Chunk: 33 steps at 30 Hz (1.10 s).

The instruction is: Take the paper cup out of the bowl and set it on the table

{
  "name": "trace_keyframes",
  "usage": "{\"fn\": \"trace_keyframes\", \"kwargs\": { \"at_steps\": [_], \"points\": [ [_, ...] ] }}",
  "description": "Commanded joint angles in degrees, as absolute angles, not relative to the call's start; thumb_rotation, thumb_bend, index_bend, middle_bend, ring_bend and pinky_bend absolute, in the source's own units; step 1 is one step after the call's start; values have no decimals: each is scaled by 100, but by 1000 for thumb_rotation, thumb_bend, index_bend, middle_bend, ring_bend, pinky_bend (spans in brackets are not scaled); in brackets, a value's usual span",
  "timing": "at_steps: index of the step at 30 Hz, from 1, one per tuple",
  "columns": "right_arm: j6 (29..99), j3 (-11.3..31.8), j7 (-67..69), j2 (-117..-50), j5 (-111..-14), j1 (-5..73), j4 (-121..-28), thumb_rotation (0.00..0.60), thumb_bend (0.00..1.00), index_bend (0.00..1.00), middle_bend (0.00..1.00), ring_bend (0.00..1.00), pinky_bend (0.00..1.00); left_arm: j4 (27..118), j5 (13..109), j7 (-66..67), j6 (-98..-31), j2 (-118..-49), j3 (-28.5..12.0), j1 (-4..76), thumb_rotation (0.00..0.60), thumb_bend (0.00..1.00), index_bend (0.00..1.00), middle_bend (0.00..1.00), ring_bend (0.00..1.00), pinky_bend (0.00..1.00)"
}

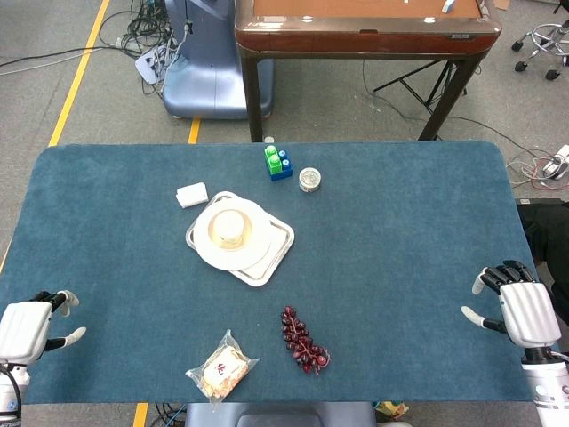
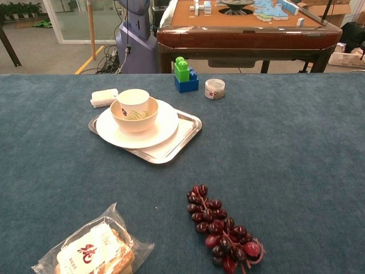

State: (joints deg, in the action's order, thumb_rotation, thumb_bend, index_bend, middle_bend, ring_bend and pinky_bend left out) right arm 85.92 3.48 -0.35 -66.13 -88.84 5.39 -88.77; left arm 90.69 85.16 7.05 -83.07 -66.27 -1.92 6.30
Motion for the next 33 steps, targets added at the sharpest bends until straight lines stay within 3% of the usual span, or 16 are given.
{"fn": "trace_keyframes", "kwargs": {
  "at_steps": [1,12,20,23,27,33],
  "points": [
    [8592,357,-40,-6620,-8847,528,-8866,600,170,568,485,352,216,9056,8497,702,-8274,-6641,-190,643,600,95,464,563,437,683],
    [8530,351,-38,-6612,-8804,542,-8876,600,170,569,488,352,216,8957,8554,690,-8261,-6742,-180,683,600,95,464,564,437,672],
    [8649,351,-112,-6584,-8793,469,-8937,600,169,568,488,352,217,8852,8762,613,-8184,-6862,-199,855,600,95,458,550,296,268],
    [8657,353,-132,-6570,-8774,454,-8959,600,170,569,488,352,216,9046,8639,764,-7885,-6785,-251,1021,600,95,455,402,173,130],
    [8641,378,-97,-6550,-8735,459,-8961,600,170,569,488,353,216,9359,8496,947,-7545,-6674,-423,1311,600,94,435,170,47,96],
    [8662,411,-72,-6516,-8701,451,-8949,600,170,568,488,353,216,9636,8226,1447,-7076,-6642,-713,1785,600,95,400,56,0,96]
  ]
}}
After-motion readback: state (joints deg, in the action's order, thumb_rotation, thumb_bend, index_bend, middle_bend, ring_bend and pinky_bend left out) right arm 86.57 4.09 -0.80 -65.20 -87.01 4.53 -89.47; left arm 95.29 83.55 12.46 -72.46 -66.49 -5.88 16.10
